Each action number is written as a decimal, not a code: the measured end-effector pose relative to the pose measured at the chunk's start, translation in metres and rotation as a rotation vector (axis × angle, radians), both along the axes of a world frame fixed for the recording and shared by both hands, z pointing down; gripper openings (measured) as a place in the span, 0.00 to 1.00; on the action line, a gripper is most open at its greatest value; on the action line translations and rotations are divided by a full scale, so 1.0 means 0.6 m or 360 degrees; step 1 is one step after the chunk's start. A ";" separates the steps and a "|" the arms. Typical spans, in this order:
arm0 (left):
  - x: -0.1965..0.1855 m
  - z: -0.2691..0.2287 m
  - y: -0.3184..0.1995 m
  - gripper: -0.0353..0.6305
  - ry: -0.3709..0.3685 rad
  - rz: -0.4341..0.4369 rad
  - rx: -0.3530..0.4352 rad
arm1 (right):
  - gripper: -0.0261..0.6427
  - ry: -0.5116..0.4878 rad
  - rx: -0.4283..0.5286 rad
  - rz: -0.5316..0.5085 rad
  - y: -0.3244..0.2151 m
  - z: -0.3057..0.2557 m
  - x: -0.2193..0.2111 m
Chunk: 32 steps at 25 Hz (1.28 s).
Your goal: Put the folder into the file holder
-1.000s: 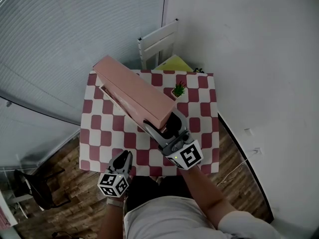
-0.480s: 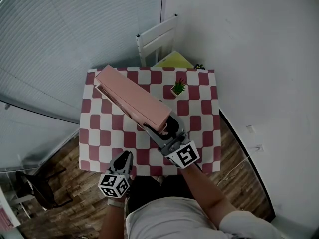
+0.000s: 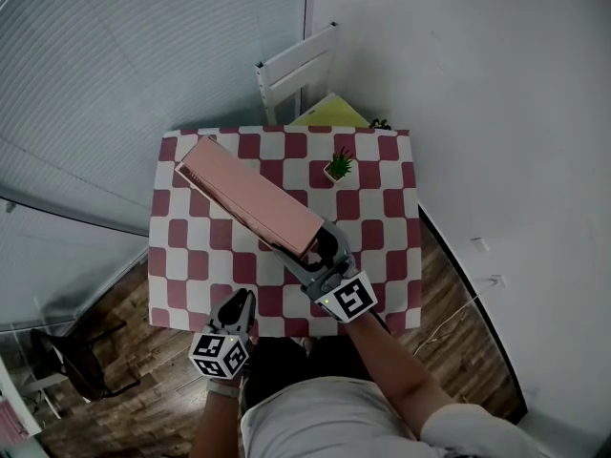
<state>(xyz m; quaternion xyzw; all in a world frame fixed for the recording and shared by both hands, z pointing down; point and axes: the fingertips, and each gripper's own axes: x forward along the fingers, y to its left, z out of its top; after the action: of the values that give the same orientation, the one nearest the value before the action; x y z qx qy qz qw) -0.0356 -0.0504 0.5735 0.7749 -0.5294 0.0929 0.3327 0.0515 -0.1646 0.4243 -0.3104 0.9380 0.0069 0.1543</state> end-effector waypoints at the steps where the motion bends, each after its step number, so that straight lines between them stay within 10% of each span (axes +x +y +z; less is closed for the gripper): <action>1: 0.003 0.000 -0.002 0.13 0.0001 0.0004 0.0002 | 0.47 -0.0007 -0.0001 -0.0007 0.000 -0.003 0.000; 20: 0.015 -0.110 -0.097 0.13 -0.0033 0.0149 0.0264 | 0.49 0.0016 0.0036 -0.0027 0.025 -0.126 0.049; 32: 0.061 -0.241 -0.145 0.13 -0.0044 0.0386 0.0562 | 0.49 0.0072 -0.0118 0.0275 0.038 -0.155 0.156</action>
<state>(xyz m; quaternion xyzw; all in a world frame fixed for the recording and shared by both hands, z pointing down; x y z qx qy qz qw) 0.0007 -0.1372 0.4288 0.8778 -0.4449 0.0487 0.1709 0.1451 -0.1418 0.3316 -0.3954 0.9106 -0.0077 0.1203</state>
